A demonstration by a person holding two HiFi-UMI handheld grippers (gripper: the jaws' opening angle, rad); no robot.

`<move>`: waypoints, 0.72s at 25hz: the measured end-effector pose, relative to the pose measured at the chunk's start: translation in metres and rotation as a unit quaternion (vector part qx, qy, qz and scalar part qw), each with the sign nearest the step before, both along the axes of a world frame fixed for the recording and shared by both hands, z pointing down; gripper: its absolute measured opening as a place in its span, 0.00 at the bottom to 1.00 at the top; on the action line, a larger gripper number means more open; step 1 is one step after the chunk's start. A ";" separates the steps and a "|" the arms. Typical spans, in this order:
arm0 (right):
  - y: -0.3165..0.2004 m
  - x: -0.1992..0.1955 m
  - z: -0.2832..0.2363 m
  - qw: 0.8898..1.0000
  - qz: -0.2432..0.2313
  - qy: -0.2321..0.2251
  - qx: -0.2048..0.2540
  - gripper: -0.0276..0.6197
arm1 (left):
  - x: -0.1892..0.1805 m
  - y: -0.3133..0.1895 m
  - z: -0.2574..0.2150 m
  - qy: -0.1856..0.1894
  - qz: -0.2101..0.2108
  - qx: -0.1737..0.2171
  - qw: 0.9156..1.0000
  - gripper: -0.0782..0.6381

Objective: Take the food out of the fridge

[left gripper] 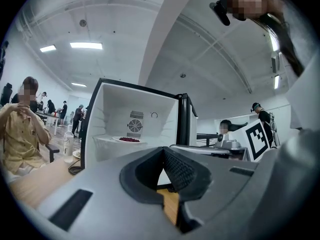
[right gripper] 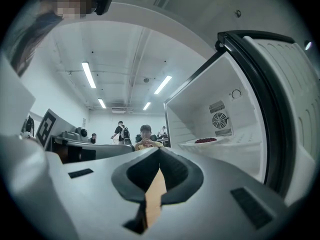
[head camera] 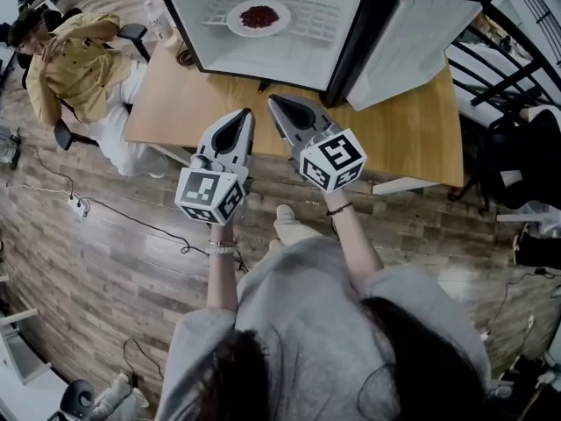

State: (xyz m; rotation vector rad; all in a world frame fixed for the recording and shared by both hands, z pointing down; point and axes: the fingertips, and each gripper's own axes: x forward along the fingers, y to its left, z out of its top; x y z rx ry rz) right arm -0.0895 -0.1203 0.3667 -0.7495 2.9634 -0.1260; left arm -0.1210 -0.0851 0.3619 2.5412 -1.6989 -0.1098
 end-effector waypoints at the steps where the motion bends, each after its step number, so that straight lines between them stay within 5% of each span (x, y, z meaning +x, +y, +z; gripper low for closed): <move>1: -0.004 -0.001 0.002 1.000 0.000 0.001 -0.003 0.06 | -0.002 -0.005 0.002 0.000 0.001 -0.002 1.000 0.12; 18: -0.063 -0.008 0.000 0.997 0.011 -0.045 -0.054 0.06 | -0.016 -0.067 0.007 -0.001 0.031 -0.015 0.999 0.12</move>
